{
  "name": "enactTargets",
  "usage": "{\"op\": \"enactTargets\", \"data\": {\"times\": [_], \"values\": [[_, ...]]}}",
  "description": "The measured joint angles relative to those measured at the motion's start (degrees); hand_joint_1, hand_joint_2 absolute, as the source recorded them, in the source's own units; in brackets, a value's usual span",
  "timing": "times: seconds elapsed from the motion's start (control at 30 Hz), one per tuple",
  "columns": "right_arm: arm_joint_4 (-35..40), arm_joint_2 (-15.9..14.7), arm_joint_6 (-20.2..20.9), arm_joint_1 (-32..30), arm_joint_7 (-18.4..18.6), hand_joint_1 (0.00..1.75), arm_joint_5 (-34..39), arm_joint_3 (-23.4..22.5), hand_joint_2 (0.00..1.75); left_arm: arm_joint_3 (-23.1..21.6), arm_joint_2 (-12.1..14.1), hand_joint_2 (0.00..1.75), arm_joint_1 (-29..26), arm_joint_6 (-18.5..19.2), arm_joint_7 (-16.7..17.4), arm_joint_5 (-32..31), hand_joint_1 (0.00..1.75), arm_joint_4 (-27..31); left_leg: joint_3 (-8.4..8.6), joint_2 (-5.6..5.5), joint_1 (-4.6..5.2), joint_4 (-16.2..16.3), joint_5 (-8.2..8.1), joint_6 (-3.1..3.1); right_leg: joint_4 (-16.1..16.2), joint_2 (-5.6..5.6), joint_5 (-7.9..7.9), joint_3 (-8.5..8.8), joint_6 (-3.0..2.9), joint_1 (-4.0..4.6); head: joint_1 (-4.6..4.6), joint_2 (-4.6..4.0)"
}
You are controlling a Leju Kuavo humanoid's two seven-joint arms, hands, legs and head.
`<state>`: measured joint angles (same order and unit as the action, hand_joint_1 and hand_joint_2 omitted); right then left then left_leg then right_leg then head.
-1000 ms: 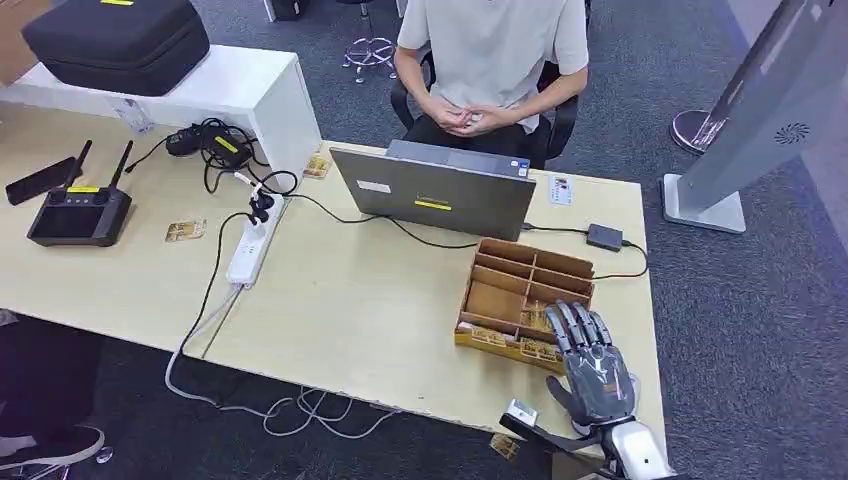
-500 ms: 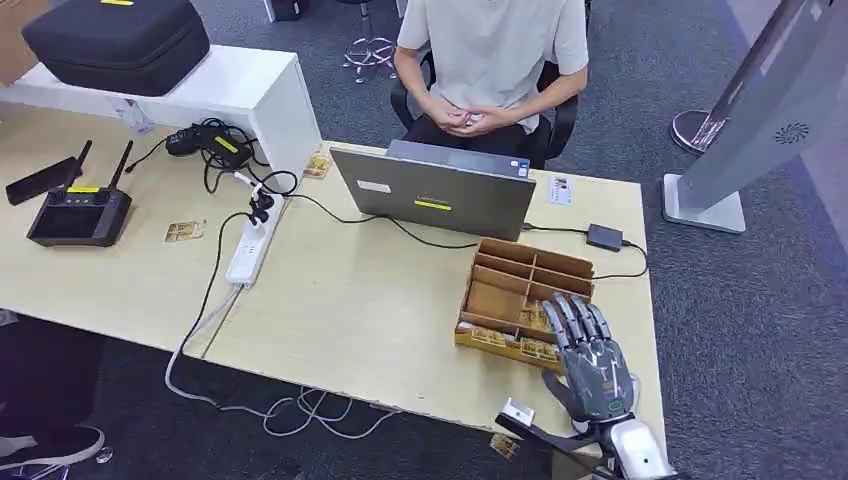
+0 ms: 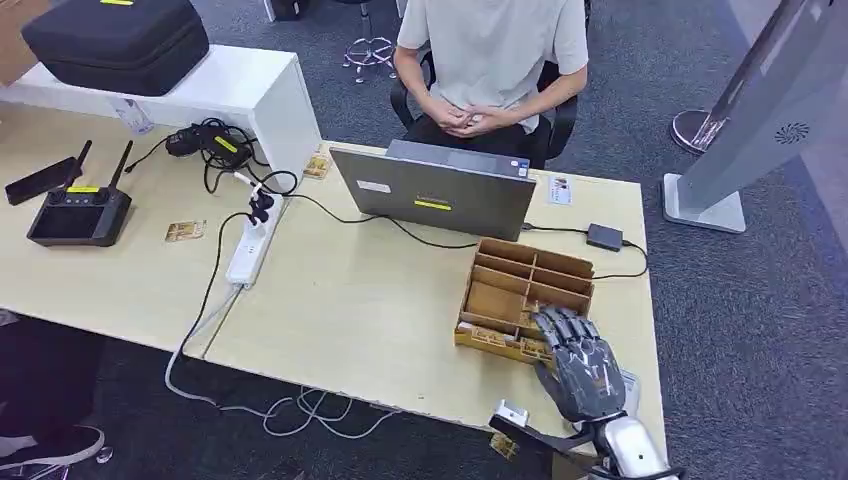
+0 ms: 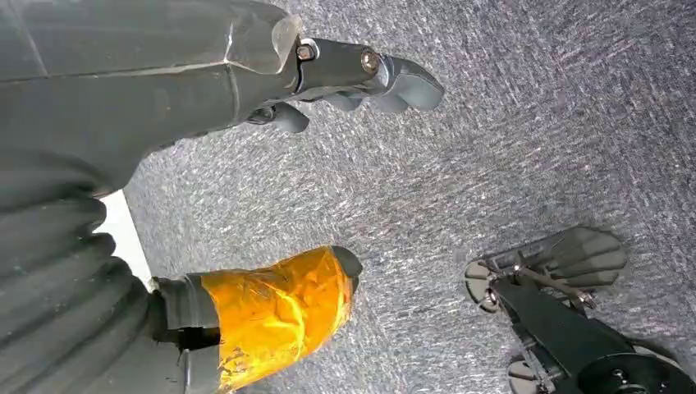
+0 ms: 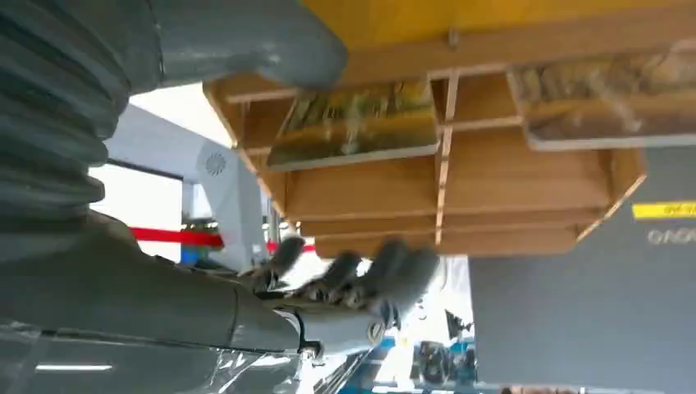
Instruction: Pass the card to the sensor for recognition and then transmit it.
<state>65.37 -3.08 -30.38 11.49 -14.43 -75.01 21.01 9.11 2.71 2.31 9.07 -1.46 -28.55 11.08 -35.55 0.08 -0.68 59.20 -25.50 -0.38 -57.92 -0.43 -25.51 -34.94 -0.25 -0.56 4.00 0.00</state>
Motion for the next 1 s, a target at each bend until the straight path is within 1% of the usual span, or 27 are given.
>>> {"op": "enactTargets", "data": {"times": [0.43, 0.6, 0.7, 0.77, 0.87, 0.97, 1.0], "values": [[-2.1, 0.0, 1.3, 1.1, -0.1, 1.75, 0.6, 0.3, 1.75, 0.3, 0.0, 1.75, 0.0, 0.0, -0.3, -0.2, 0.0, 0.0, 0.0, -0.01, 0.0, 0.0, 0.0, 0.0, 0.0, -0.01, -0.01, 0.01, 0.01, 0.0, 0.0, 0.0], [-2.8, 0.0, 2.0, 2.1, -0.5, 1.75, 1.5, 0.3, 1.75, 0.4, 0.1, 1.75, 0.0, 1.4, -2.4, -1.2, 0.0, 0.0, 0.0, 0.0, 0.0, 0.0, 0.0, 0.0, 0.0, 0.0, -0.01, 0.01, 0.01, 0.0, 0.0, 0.0], [-3.3, 0.0, 2.2, 2.5, -0.8, 1.75, 2.5, 0.3, 1.75, 0.4, 0.1, 1.75, -0.1, 1.0, -3.5, -1.2, 0.0, 0.0, 0.0, 0.0, 0.0, 0.0, 0.0, 0.0, 0.0, 0.0, -0.01, 0.01, 0.01, 0.0, -0.02, 0.0], [-3.3, 0.0, 3.0, 3.1, -1.4, 1.75, 4.0, 0.3, 1.75, 0.5, 0.2, 1.75, -0.1, 0.7, -3.5, -1.4, 0.0, 0.0, -0.01, 0.0, 0.0, 0.0, 0.0, 0.0, 0.0, 0.0, 0.0, 0.02, 0.01, 0.0, 0.0, 0.0], [-2.0, 0.0, 5.7, 5.2, -2.5, 1.75, 7.5, 0.3, 1.75, 0.5, 0.3, 1.75, -0.1, 0.5, -2.8, -2.3, 0.0, 0.0, -0.04, 0.02, 0.01, 0.0, 0.02, 0.0, 0.0, 0.0, 0.05, 0.0, -0.02, 0.0, -0.02, 0.0], [0.8, 0.5, 12.0, 10.4, -2.9, 1.75, 12.5, 0.2, 1.75, 0.5, 0.6, 1.75, 0.0, 0.7, -2.3, -3.3, 0.0, 0.0, -0.02, 0.12, 0.0, 0.0, 0.09, -0.06, 0.0, 0.1, 0.1, -0.07, -0.02, -0.01, 0.0, 0.0], [1.4, 0.6, 13.3, 12.1, -2.9, 1.75, 13.4, 0.1, 1.75, 0.5, 0.6, 1.75, 0.1, 0.7, -2.3, -3.5, 0.0, 0.0, -0.01, 0.12, 0.0, 0.0, 0.12, -0.11, 0.0, 0.09, 0.1, -0.07, -0.02, -0.01, 0.0, 0.0]]}}
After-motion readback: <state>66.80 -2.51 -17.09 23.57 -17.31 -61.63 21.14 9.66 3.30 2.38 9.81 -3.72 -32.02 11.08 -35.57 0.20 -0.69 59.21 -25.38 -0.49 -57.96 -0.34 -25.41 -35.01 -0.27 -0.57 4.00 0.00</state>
